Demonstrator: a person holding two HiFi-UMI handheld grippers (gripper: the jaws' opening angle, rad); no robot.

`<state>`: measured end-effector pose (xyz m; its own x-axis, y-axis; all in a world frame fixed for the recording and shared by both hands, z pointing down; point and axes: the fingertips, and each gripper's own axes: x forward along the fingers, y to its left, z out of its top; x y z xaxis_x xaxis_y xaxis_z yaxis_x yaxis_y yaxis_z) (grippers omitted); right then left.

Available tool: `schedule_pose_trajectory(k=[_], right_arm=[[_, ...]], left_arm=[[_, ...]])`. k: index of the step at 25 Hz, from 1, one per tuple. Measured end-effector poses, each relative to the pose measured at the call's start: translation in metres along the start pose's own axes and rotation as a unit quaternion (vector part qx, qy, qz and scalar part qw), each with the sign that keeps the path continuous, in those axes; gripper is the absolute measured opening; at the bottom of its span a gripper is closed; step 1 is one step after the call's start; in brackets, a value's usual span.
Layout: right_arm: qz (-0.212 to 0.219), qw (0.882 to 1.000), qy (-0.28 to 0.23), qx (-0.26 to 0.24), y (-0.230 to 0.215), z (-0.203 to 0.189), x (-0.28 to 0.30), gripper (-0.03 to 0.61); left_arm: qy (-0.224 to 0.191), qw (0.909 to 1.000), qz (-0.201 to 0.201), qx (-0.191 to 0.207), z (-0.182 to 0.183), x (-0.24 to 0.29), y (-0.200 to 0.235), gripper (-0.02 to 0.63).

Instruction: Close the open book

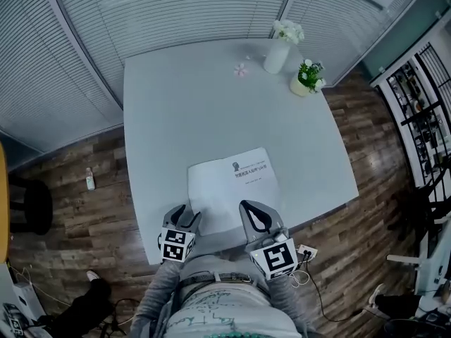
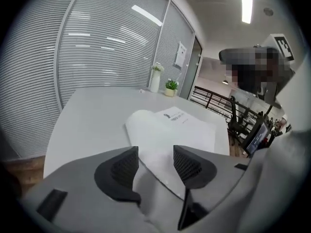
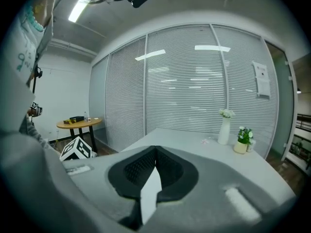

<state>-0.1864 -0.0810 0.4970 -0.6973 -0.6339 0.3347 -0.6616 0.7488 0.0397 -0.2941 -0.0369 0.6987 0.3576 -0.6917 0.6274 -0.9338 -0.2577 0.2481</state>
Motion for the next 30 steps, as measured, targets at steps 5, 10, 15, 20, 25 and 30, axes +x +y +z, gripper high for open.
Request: schedule_pose_trajectory(k=[5,10,15,20,25,30], right_arm=[[-0.017,1.000,-0.005,0.012,-0.007,-0.004,-0.006,0.000],[-0.034,0.999,-0.004,0.017,-0.021,-0.007,-0.015,0.000],[-0.039,0.999,-0.005,0.024,-0.036,-0.011,-0.020,0.000],[-0.030,0.999,-0.003,0.030,-0.055,-0.016,-0.022,0.000],[-0.005,0.999,-0.004,0.035,-0.071,-0.017,-0.023,0.000],[0.007,0.999,-0.007,0.032,-0.090,-0.015,-0.028,0.000]], left_arm=[[0.058,0.9980,-0.012,0.022,-0.034,0.017,-0.001,0.242],[0.101,0.9932,-0.001,0.056,-0.054,0.030,0.000,0.242],[0.125,0.9883,0.012,0.086,-0.061,0.037,-0.002,0.242],[0.134,0.9853,0.009,0.105,-0.061,0.047,-0.018,0.195],[0.141,0.9853,0.015,0.096,-0.056,0.056,-0.027,0.153],[0.146,0.9843,0.025,0.095,-0.055,0.058,-0.037,0.115]])
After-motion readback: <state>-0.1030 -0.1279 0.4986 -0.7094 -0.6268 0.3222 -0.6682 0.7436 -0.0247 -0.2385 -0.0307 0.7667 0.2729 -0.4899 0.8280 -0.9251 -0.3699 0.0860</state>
